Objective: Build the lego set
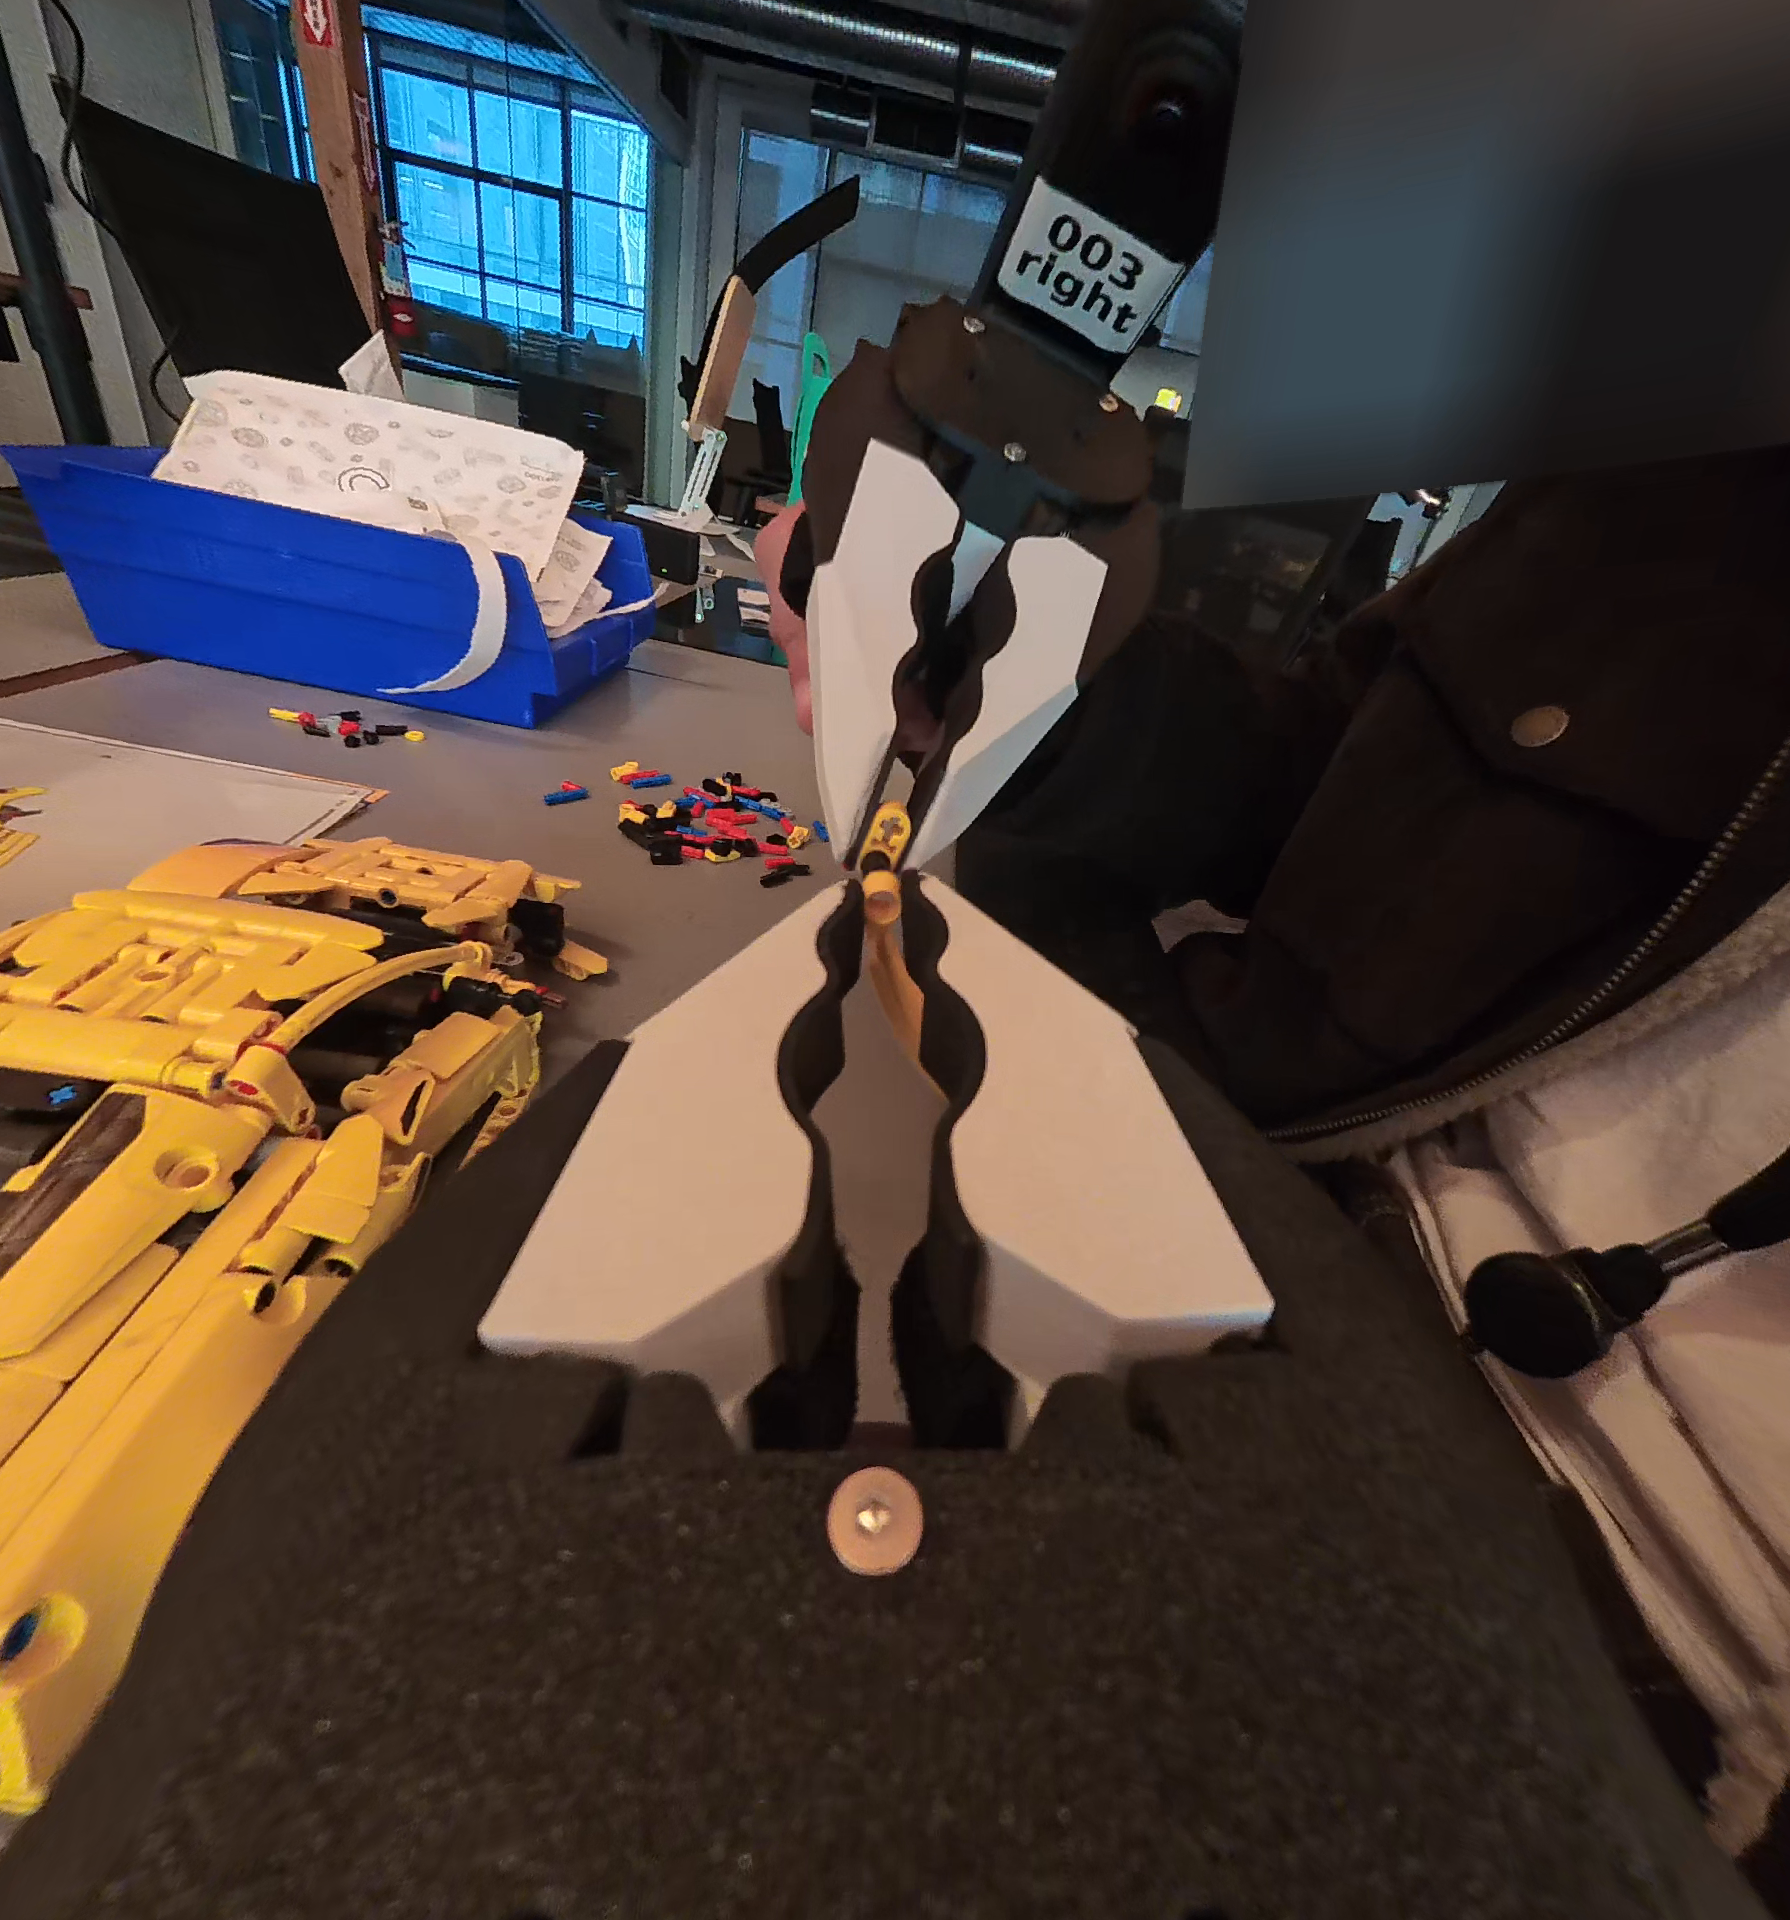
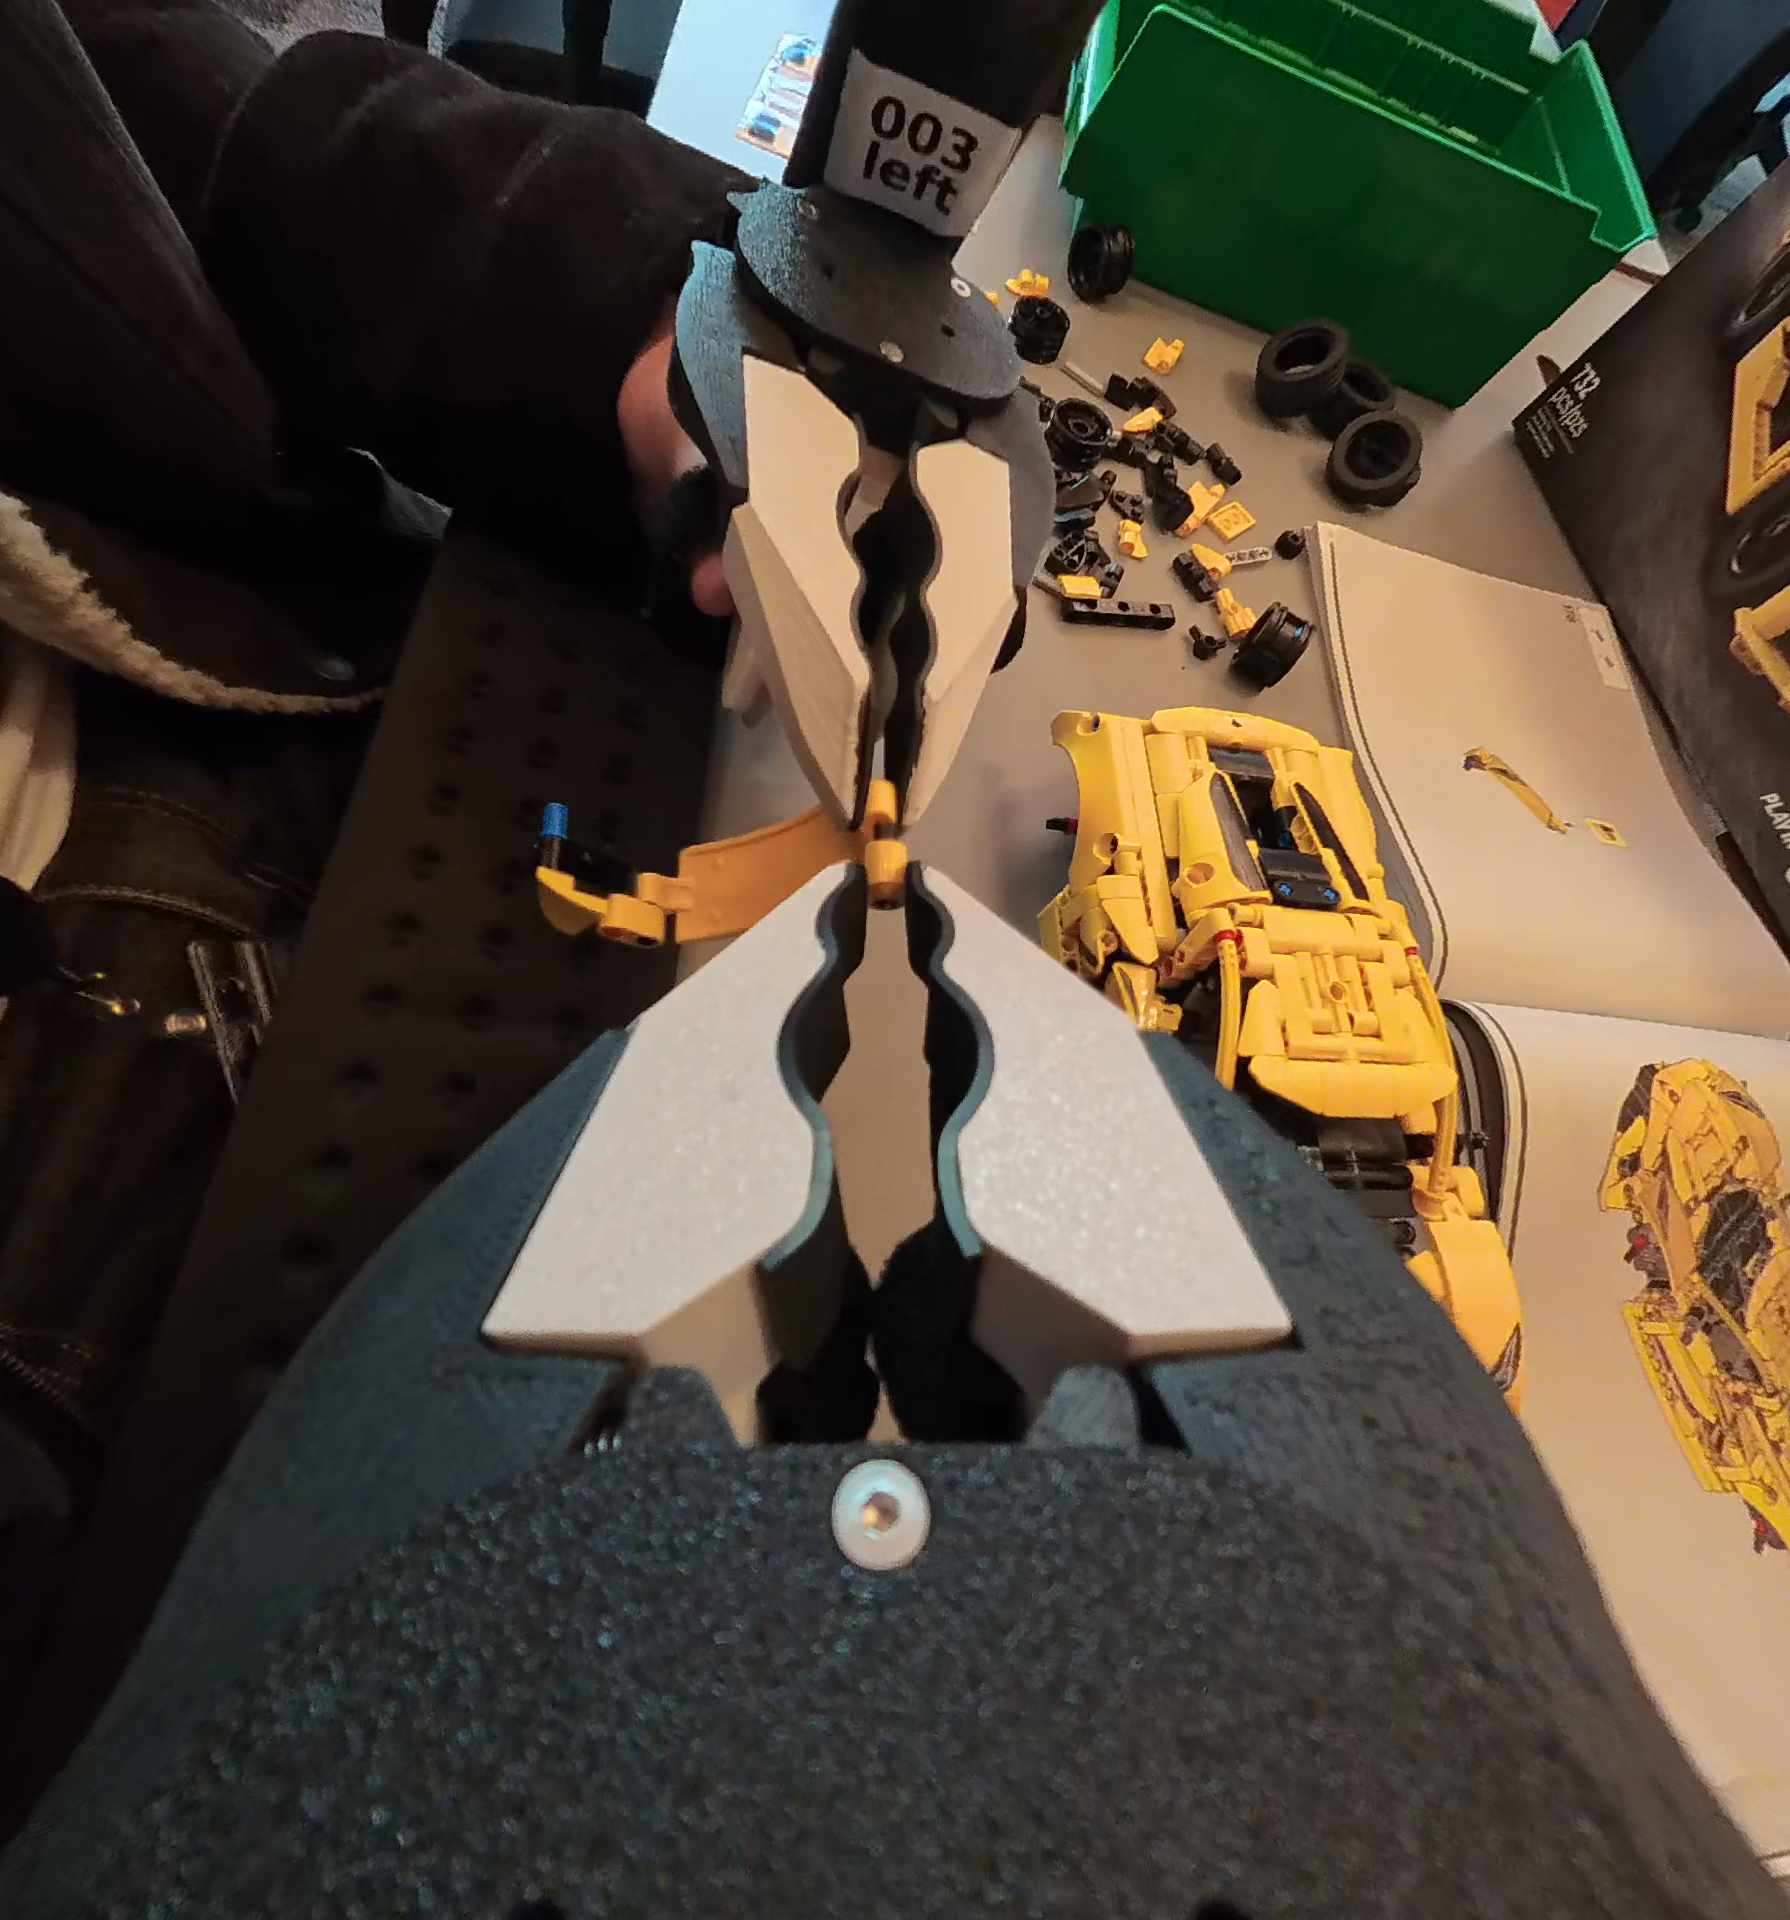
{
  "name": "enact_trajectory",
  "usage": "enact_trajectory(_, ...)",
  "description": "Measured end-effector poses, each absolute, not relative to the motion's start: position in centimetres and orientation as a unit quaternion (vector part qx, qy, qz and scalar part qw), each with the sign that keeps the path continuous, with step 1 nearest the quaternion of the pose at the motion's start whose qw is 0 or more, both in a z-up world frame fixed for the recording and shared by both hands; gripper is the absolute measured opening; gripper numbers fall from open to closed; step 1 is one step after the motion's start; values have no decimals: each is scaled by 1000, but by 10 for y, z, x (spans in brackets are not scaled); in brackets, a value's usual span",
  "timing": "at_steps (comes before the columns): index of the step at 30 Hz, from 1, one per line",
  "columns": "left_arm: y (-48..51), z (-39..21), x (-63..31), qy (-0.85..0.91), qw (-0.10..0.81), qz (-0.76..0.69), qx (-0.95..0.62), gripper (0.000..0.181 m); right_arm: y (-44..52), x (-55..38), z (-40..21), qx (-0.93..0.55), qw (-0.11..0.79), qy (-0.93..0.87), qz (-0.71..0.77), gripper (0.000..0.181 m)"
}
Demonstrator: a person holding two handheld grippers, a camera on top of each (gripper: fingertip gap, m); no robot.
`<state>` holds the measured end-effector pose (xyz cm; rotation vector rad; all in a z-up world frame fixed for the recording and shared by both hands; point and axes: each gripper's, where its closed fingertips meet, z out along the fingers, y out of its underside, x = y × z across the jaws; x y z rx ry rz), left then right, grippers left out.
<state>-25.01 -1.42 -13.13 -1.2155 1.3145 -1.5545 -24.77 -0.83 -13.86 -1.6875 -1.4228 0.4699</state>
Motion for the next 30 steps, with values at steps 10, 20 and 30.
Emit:
enact_trajectory(10, -16, -133, -251, 506, 343, -624, -487, 7, -10, -250, -142, -659, 437, -595, 140, 6)
enact_trajectory(20, -15, -132, -253, 474, 289, -660, -506, 6, -9, -252, -139, -627, 476, -615, 48, 6)
enact_trajectory(30, -17, -138, -248, 484, 286, -643, -521, 6, -9, -253, -146, -663, 464, -576, 119, 6)
